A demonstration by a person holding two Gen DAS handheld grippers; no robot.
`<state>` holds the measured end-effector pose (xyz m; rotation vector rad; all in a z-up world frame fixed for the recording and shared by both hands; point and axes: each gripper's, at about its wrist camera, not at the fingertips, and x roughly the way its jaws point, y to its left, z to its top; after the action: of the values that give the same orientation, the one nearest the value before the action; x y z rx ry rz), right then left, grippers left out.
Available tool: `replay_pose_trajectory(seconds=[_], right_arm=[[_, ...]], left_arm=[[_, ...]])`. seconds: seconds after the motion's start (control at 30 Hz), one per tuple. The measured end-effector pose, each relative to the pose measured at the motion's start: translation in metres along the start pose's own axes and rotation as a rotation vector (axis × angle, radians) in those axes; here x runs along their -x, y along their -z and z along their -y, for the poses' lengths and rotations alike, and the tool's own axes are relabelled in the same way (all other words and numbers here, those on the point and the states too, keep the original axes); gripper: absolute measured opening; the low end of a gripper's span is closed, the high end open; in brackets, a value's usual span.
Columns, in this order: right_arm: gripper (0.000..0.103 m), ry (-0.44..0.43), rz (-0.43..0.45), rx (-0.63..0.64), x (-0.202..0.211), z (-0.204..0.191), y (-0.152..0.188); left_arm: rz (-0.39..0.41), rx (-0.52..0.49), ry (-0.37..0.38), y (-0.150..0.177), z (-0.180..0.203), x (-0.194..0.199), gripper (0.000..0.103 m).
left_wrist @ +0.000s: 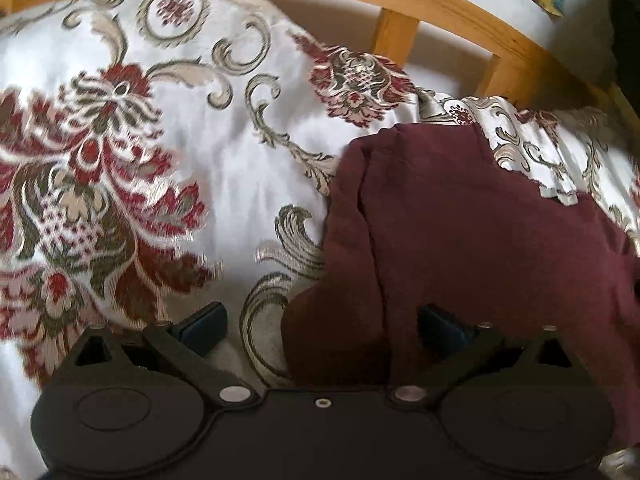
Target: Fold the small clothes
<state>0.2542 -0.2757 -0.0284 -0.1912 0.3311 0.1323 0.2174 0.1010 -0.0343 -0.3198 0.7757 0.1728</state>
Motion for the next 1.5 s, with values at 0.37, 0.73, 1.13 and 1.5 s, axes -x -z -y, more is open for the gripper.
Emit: replay_pose_trajectory(seconds=[0.37, 0.73, 1.13, 1.5], right_arm=[[0.103, -0.092, -0.051, 0.034, 0.034, -0.039, 0.004], [0.103, -0.168, -0.101, 0.080, 0.061, -0.099, 0.034], [0.103, -0.235, -0.158, -0.053, 0.040, -0.088, 0.055], [0.103, -0.235, -0.158, -0.054, 0.040, -0.089, 0.055]], left_arm=[[-0.013, 0.001, 0.031, 0.032, -0.004, 0.020, 0.102], [0.010, -0.018, 0.062, 0.044, -0.009, 0.025, 0.103], [0.016, -0.021, 0.076, 0.051, -0.012, 0.028, 0.102], [0.015, -0.025, 0.075, 0.051, -0.012, 0.028, 0.102]])
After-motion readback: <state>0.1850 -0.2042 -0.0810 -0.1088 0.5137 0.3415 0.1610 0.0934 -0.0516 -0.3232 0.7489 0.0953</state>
